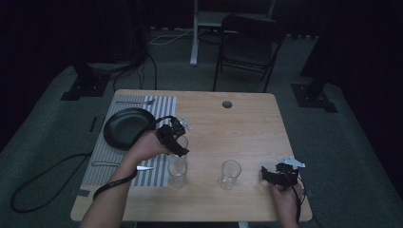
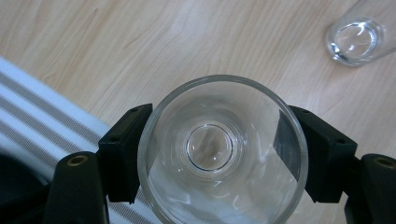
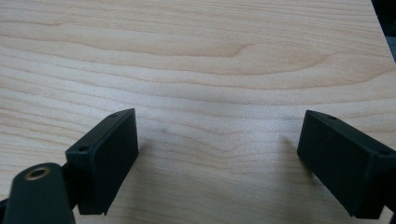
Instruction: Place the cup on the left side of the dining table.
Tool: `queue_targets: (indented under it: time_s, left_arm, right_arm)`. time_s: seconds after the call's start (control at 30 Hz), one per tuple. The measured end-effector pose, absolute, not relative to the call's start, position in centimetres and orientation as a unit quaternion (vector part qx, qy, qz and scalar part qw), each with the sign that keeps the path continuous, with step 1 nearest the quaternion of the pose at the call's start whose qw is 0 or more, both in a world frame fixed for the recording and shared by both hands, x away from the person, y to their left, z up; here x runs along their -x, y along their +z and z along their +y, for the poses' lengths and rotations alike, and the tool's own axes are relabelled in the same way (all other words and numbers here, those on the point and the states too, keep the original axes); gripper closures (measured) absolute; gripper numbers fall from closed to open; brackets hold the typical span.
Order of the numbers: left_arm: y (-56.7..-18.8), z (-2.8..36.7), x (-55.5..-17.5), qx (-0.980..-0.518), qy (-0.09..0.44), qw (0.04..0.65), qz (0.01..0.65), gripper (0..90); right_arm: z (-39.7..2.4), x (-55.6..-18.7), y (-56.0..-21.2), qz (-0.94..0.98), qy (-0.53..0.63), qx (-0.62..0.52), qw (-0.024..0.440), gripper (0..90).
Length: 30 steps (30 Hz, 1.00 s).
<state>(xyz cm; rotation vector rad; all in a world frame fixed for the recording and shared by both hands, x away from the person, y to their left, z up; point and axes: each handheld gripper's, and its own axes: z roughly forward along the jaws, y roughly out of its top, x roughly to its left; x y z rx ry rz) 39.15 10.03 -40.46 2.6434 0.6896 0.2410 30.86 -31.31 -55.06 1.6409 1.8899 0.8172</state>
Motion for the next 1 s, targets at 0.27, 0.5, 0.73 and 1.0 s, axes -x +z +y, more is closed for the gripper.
queue_targets:
  time_s: [0.27, 0.5, 0.73, 1.0]
  left_arm:
    - [-40.7, 13.0, -39.4, -0.939, 0.087, 0.191, 0.271, 28.6]
    - [-40.7, 15.3, -39.6, -0.933, 0.094, 0.188, 0.290, 28.6]
    - [-41.0, 17.2, -40.0, -0.926, 0.097, 0.190, 0.312, 28.6]
    - [-42.1, 18.7, -40.6, -0.919, 0.096, 0.178, 0.339, 28.6]
  right_arm:
    - [-31.3, -30.9, -55.1, 0.695, 0.300, -0.603, 0.252, 11.9]
    - [-31.3, -30.9, -55.1, 0.695, 0.300, -0.603, 0.252, 12.0]
    - [-31.3, -30.9, -55.1, 0.695, 0.300, -0.603, 0.252, 12.1]
    - [-31.3, -30.9, -55.1, 0.694, 0.300, -0.603, 0.252, 12.1]
